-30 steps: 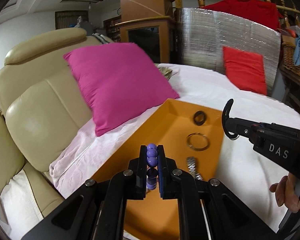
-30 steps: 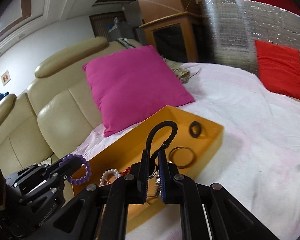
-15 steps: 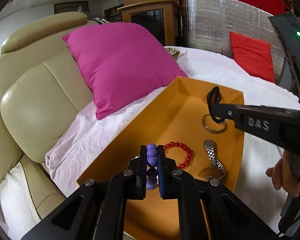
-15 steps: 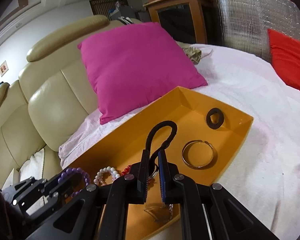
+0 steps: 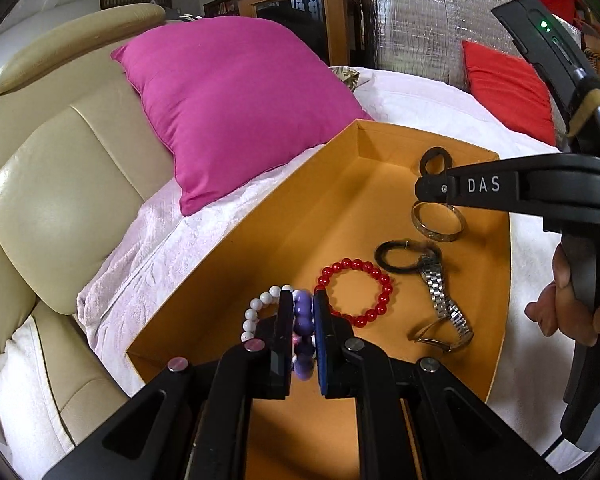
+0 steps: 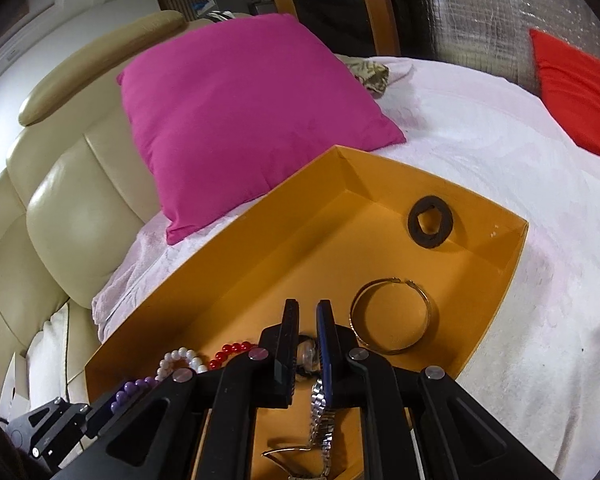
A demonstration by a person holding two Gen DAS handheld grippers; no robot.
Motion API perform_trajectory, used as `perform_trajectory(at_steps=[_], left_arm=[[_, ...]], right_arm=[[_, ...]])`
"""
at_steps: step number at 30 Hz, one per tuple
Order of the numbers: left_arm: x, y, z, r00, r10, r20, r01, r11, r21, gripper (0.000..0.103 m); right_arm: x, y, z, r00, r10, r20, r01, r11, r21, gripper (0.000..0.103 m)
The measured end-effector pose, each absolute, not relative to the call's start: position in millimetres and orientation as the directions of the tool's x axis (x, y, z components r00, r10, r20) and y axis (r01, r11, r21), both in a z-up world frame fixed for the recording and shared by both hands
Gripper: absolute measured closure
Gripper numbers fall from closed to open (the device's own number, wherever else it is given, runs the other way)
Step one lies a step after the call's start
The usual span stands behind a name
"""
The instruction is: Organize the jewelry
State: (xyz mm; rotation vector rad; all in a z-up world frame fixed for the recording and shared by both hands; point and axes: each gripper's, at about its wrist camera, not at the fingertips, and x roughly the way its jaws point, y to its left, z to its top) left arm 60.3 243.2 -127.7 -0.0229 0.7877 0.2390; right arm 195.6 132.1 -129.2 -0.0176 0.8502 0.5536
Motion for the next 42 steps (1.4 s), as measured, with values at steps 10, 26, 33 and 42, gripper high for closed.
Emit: perform_trajectory(at_steps=[10, 26, 33, 42], left_arm=[[47, 237, -108, 0.710, 0.214, -0.670, -0.233, 0.970, 0.063, 0.040], [-14, 241, -26, 0.721, 0.386, -0.575, -0.424, 0.903, 0.073, 0.017], [-46, 240, 0, 0.745, 0.422, -0.517, -0.467, 0.883, 0.048, 0.016], [-73, 237, 23, 0.747, 0.439, -0.499, -0.497, 0.868, 0.019, 0.016]], right_arm=[[176, 110, -109, 0.549, 0.474, -0.689, -0.464, 0.858, 0.221, 0.082], [50, 53, -33, 0.660, 0.493, -0.567, -0.530, 0.840, 0.114, 0.039], [-2, 32, -5, 0.716, 0.497, -0.490, -0.529, 0.845, 0.085, 0.037], [-39, 27, 4, 0.730, 0.494, -0.472, -0.518, 0.851, 0.091, 0.035]])
